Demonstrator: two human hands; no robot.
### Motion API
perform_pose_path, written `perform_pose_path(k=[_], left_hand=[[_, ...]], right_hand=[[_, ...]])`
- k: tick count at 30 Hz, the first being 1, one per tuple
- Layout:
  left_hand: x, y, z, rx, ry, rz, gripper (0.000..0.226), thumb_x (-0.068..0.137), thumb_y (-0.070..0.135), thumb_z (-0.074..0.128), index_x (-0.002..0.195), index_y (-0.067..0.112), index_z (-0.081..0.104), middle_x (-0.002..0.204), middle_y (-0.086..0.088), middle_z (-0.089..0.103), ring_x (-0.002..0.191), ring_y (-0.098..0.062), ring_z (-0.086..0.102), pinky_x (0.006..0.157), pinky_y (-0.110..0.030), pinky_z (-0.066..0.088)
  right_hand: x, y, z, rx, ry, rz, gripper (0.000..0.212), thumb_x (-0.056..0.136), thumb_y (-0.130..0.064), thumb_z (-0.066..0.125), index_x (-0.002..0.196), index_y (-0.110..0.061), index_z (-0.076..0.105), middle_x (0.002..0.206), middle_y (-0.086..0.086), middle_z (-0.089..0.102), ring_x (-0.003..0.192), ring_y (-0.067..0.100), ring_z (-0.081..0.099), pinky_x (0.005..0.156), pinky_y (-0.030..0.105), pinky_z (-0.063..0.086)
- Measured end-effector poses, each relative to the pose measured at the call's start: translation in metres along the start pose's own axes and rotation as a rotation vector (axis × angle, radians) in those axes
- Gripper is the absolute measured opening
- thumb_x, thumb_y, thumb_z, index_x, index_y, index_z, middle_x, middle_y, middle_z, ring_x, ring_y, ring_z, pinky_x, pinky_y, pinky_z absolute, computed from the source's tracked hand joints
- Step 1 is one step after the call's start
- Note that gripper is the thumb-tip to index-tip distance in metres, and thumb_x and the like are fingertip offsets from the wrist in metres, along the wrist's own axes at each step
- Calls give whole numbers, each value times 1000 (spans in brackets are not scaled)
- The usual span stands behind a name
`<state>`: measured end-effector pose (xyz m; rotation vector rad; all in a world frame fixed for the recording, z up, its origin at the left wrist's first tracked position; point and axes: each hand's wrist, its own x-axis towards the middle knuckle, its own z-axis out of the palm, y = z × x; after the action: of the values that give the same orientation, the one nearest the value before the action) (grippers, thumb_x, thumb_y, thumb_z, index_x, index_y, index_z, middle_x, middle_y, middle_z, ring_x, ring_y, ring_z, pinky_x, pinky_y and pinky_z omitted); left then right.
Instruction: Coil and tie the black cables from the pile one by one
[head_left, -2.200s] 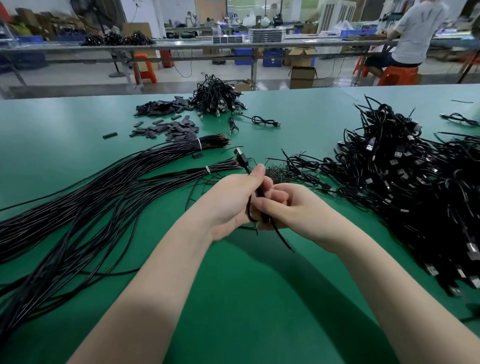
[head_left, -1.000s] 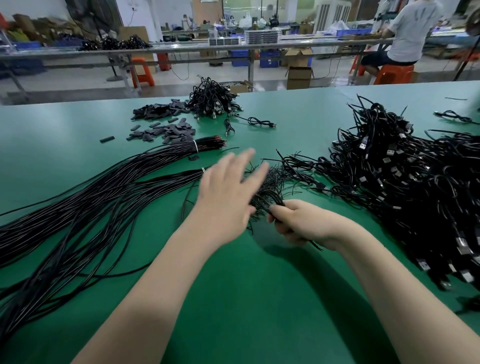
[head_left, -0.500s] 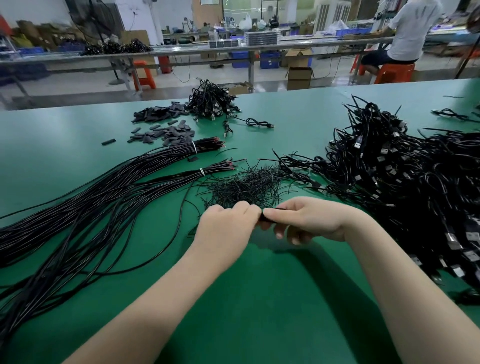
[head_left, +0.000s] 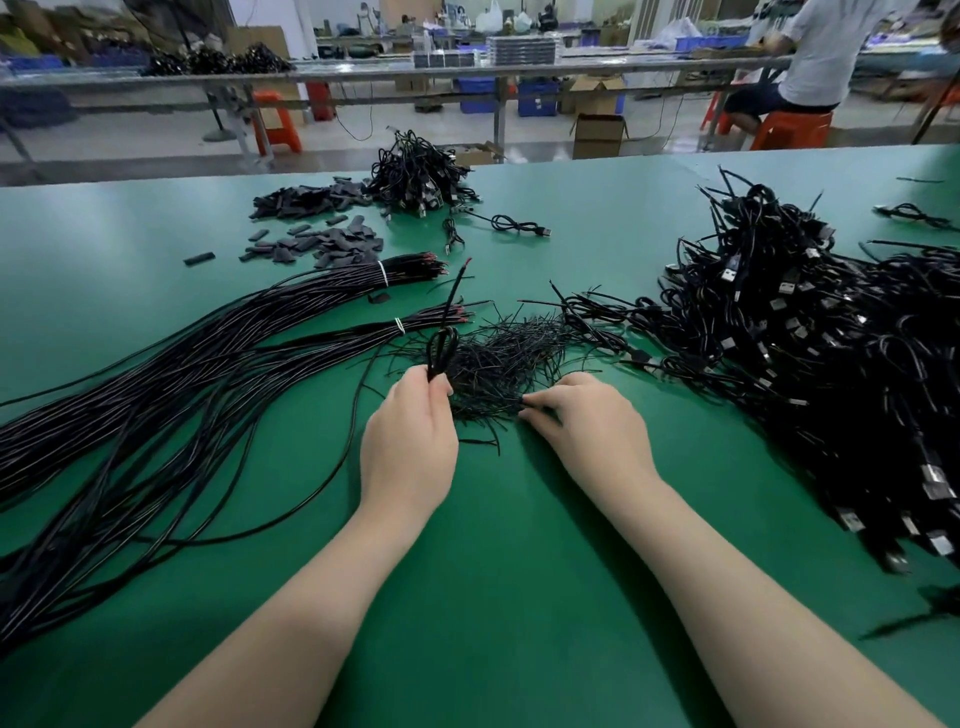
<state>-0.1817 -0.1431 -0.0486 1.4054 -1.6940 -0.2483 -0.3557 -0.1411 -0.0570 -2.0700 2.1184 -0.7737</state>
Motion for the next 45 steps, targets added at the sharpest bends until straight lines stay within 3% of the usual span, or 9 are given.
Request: perform_pose_path(k=[4, 10, 15, 19, 22, 26, 35, 39, 45], left_hand=[[0, -3, 2, -32, -40, -32, 28, 104, 27, 34, 82, 18, 48, 61, 8, 40, 56, -14, 41, 52, -34, 28], [1, -3, 1, -33, -55, -36, 24, 104, 26, 35, 87, 21, 51, 62, 13, 40, 55, -8, 39, 51, -31, 25], [0, -1, 0, 36, -102, 11, 29, 104, 29, 34, 78, 19, 44, 66, 10, 45, 59, -17, 45, 54, -34, 25], [-3, 3, -2, 120, -179, 112, 33, 103, 28, 36, 70, 24, 29, 62, 8, 37, 55, -21, 39, 54, -36, 20], [-4, 6, -2, 116, -232, 158, 28, 103, 32, 34, 78, 20, 37, 65, 5, 42, 59, -27, 43, 57, -35, 25], [-6, 11, -1, 27, -339, 184, 24, 104, 32, 31, 82, 23, 36, 67, 4, 45, 64, -30, 48, 58, -37, 31], [-9, 15, -7, -225, -474, 135, 35, 102, 42, 25, 75, 23, 38, 58, 7, 39, 53, -13, 39, 54, -36, 31], [-6, 16, -7, -131, -551, 181, 30, 103, 36, 36, 80, 17, 40, 69, -1, 48, 66, -28, 47, 62, -43, 37], [-4, 21, -5, 60, -551, 505, 30, 98, 38, 51, 83, 13, 46, 79, -6, 57, 77, -30, 55, 65, -33, 28]], right_hand=[[-3, -1, 0, 22, 58, 29, 21, 93, -43, 59, 105, -36, 74, 96, -12, 63, 88, 13, 59, 50, 21, 31], [-1, -5, -21, 81, 126, 54, 18, 90, -39, 64, 94, -28, 76, 94, -8, 70, 80, 13, 59, 61, 26, 44], [-2, -17, -51, -111, 303, -345, 9, 85, -20, 73, 83, -11, 75, 82, 6, 70, 78, 33, 64, 66, 38, 53], [-6, -42, -56, -176, 313, -602, 9, 85, -18, 68, 81, -11, 71, 98, 8, 67, 88, 33, 64, 73, 43, 53], [-4, -55, -62, -202, 240, -650, 8, 85, -19, 68, 82, -13, 71, 107, 4, 69, 98, 30, 64, 81, 40, 49], [4, -56, -74, -153, 110, -582, 10, 89, -22, 66, 85, -15, 72, 91, 0, 72, 93, 27, 65, 85, 39, 44], [-1, -56, -83, -215, 31, -603, 23, 92, -24, 52, 87, -10, 69, 76, 3, 71, 78, 28, 67, 81, 42, 48], [-2, -54, -82, -126, -2, -518, 11, 93, -23, 61, 90, -16, 69, 81, -1, 71, 81, 25, 65, 82, 41, 47], [19, -44, -100, 131, -422, -284, 12, 85, -30, 70, 74, -25, 70, 64, -17, 66, 57, -3, 58, 56, 10, 41]])
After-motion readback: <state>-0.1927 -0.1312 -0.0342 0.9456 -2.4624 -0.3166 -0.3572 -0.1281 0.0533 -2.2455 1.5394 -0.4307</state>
